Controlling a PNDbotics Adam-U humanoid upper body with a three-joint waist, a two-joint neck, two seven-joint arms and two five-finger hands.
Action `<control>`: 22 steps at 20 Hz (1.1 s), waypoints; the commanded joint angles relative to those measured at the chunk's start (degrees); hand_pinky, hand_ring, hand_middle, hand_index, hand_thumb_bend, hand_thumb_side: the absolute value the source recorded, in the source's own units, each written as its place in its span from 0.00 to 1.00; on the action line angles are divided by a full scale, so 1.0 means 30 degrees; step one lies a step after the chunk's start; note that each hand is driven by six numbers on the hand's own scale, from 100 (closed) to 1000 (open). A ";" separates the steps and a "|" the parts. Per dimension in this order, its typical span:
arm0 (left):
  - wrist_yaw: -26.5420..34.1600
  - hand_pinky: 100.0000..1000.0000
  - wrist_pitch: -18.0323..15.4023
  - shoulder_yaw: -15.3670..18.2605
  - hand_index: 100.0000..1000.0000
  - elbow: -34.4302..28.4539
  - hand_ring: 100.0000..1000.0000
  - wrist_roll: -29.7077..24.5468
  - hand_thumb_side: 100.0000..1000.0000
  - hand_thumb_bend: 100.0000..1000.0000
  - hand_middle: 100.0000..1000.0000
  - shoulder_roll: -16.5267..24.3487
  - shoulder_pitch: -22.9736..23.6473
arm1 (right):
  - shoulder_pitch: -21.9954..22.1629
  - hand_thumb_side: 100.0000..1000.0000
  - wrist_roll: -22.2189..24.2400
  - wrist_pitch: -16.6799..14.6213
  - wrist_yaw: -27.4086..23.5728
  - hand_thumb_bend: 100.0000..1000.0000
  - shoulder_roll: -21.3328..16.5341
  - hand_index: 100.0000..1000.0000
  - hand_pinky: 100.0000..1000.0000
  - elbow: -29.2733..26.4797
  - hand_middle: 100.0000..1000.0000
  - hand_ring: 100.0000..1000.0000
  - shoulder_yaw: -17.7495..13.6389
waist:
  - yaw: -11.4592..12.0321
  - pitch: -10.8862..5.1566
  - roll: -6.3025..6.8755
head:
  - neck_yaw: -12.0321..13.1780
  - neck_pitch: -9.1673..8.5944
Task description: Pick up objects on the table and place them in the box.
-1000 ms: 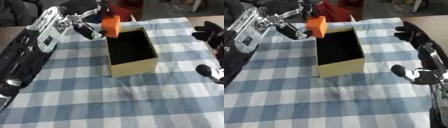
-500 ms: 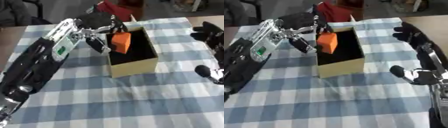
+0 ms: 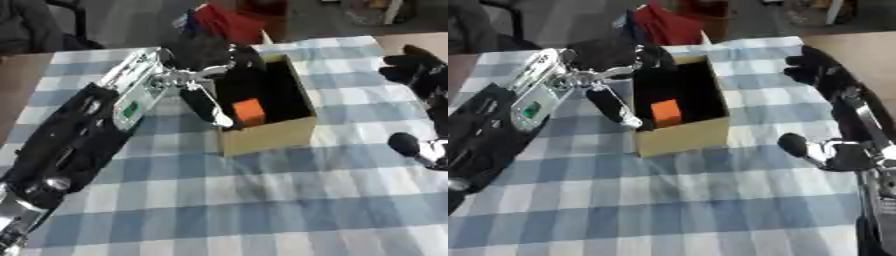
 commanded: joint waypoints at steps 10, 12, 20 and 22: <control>0.2648 0.75 0.2104 0.3513 0.88 -0.4440 0.70 0.2876 0.33 0.15 0.73 0.2951 0.0994 | -0.0109 0.56 -0.0751 0.0139 0.0513 0.69 -0.0435 1.00 0.86 -0.0176 0.83 0.82 -0.0777 | 0.0863 -0.0680 -0.0375 | -0.0581 0.0026; 0.3283 0.74 0.2737 0.4458 0.87 -0.5389 0.68 0.3511 0.32 0.08 0.71 0.3345 0.1738 | -0.0025 0.56 -0.1075 0.0213 0.0694 0.69 -0.0585 1.00 0.86 -0.0215 0.83 0.82 -0.1060 | 0.1205 -0.0715 -0.0425 | -0.0764 0.0043; 0.5908 0.73 0.5346 0.6511 0.84 -0.7216 0.65 0.6136 0.35 0.00 0.67 0.3934 0.4014 | 0.0757 0.60 -0.2034 0.0719 0.0521 0.66 -0.1076 1.00 0.86 -0.0374 0.83 0.82 -0.1709 | 0.1603 -0.0786 -0.0424 | -0.1125 0.0070; 0.6578 0.73 0.5801 0.6516 0.84 -0.7351 0.64 0.6807 0.35 0.00 0.66 0.3949 0.4322 | 0.0921 0.60 -0.2165 0.0835 0.0312 0.66 -0.1198 1.00 0.86 -0.0377 0.83 0.82 -0.1852 | 0.1561 -0.0784 -0.0407 | -0.1236 0.0120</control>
